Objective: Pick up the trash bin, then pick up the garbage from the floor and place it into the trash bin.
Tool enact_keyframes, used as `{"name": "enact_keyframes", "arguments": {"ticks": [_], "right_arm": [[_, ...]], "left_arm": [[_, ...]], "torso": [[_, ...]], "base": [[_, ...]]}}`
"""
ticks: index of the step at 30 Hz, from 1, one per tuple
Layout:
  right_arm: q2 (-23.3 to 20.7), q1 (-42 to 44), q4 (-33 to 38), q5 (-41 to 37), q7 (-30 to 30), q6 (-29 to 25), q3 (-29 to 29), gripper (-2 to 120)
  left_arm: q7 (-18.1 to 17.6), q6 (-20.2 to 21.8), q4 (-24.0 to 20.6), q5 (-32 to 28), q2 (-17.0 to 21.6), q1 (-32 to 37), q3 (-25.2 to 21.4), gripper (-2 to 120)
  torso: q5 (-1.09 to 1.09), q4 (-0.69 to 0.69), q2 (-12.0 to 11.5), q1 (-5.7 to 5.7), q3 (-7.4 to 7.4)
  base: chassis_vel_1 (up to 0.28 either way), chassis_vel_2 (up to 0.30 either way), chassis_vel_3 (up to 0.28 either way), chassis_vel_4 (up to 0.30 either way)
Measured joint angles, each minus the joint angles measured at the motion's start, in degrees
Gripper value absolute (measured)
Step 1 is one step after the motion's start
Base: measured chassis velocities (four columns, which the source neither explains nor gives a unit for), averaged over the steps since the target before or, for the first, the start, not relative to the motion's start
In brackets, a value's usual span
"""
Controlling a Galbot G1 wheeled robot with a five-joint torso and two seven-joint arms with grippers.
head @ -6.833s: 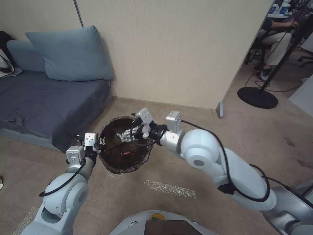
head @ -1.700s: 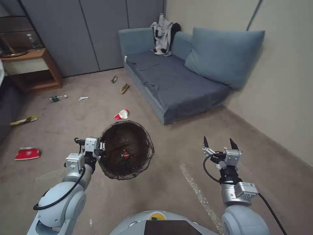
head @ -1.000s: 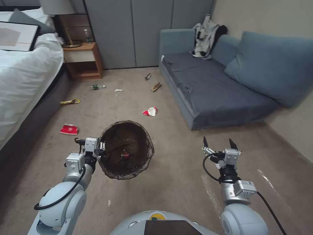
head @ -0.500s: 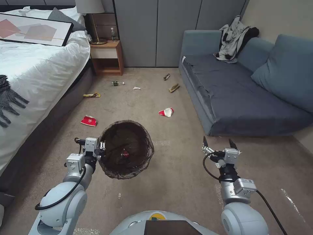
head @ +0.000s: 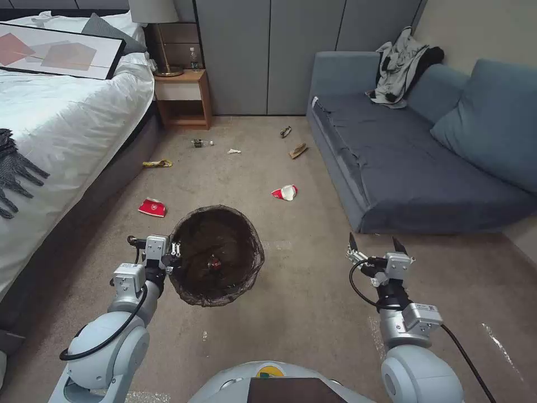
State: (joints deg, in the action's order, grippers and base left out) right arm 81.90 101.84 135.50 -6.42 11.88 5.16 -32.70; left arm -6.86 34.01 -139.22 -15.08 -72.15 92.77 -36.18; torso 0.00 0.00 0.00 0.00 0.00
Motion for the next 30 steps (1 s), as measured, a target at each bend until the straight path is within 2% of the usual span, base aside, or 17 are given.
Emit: {"name": "enact_keyframes", "arguments": {"ticks": [8,30], "right_arm": [[0.0,0.1,0.2,0.1,0.5,0.3,0.2,100],[0.1,-0.2,0.4,0.3,1.1,0.9,0.4,100]], "left_arm": [[0.0,0.0,-0.3,0.0,0.0,0.3,-0.1,3],[0.1,0.1,-0.5,0.0,-0.2,0.3,-0.2,3]], "torso": [[0.0,0.01,0.0,0.0,0.0],[0.0,0.0,0.0,0.0,0.0]], "base": [[-0.033,0.029,0.036,-0.028],[-0.121,0.127,0.117,-0.121]]}}
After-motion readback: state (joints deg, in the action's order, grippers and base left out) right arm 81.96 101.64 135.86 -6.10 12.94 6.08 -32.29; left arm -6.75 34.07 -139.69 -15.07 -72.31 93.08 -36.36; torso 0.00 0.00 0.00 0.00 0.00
